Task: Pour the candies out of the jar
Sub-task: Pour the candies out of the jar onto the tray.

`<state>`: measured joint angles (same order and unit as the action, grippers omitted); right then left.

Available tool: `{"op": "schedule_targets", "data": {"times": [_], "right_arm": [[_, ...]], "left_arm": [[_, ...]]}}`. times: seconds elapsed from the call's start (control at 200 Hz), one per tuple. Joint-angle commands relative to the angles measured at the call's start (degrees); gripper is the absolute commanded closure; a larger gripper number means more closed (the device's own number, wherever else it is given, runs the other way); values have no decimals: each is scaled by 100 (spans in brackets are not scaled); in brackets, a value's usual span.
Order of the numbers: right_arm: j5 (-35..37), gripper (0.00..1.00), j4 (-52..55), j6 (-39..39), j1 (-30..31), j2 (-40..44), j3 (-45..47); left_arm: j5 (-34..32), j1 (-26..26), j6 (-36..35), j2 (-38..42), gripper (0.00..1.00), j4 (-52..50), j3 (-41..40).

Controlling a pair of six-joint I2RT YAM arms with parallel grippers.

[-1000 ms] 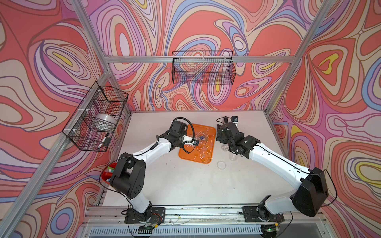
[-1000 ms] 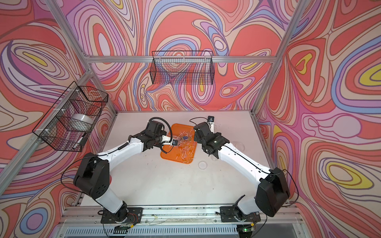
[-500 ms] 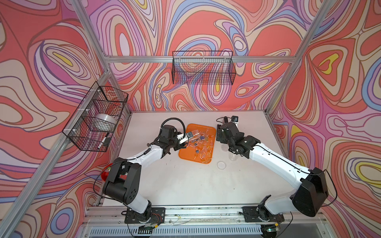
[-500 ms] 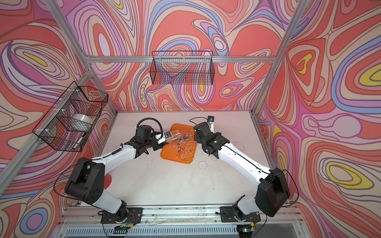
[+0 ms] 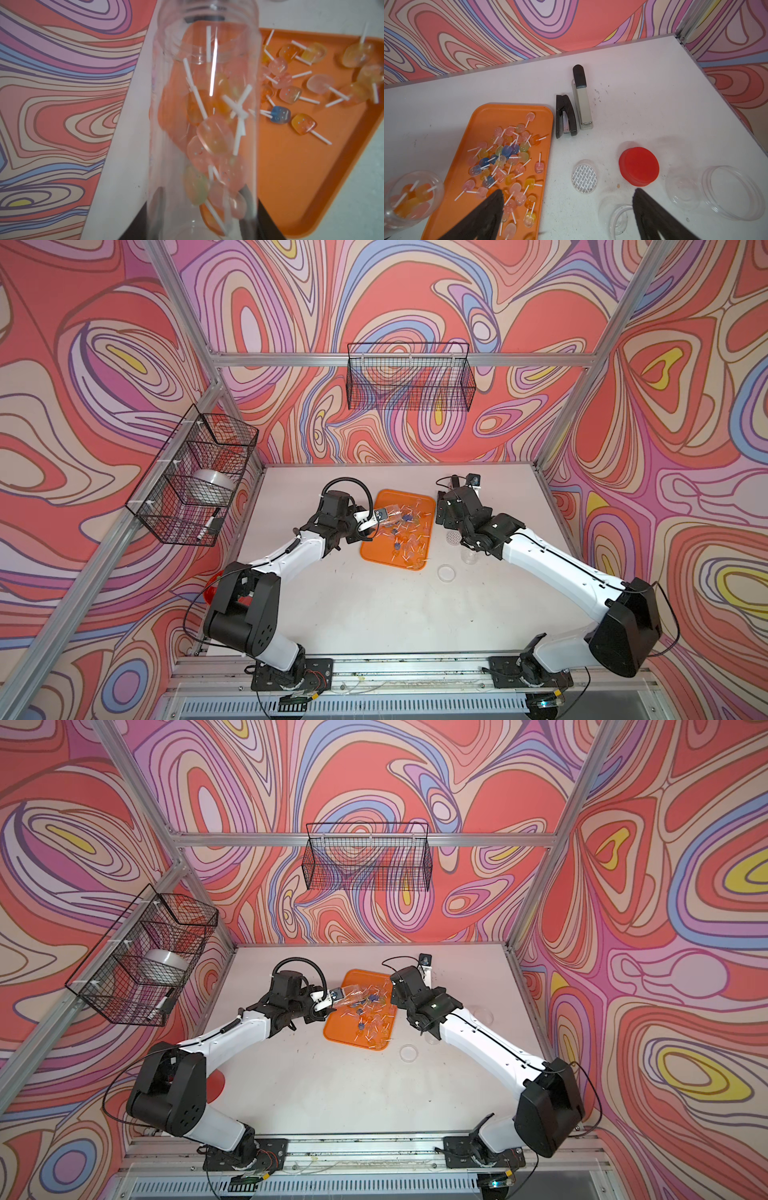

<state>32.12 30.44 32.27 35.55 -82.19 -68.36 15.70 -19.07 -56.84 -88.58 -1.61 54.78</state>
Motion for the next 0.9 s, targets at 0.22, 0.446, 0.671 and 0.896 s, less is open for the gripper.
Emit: {"op": "schedule_targets", "data": {"times": [0.22,0.446,0.671,0.896], "right_arm": [[-4,2,15,51,-24,-40,-54],[-16,2,21,75,-30,0,-46],[1,2,-10,95,-30,45,26],[14,2,-4,95,-23,52,42]], "left_arm": [[-1820,-339,-2623,-150,100,-1226,503],[-2812,-673,-3661,-489,100,-1565,865],[-3229,-831,-4572,-465,100,-1395,919],[-3346,-897,-4901,-339,100,-1114,828]]}}
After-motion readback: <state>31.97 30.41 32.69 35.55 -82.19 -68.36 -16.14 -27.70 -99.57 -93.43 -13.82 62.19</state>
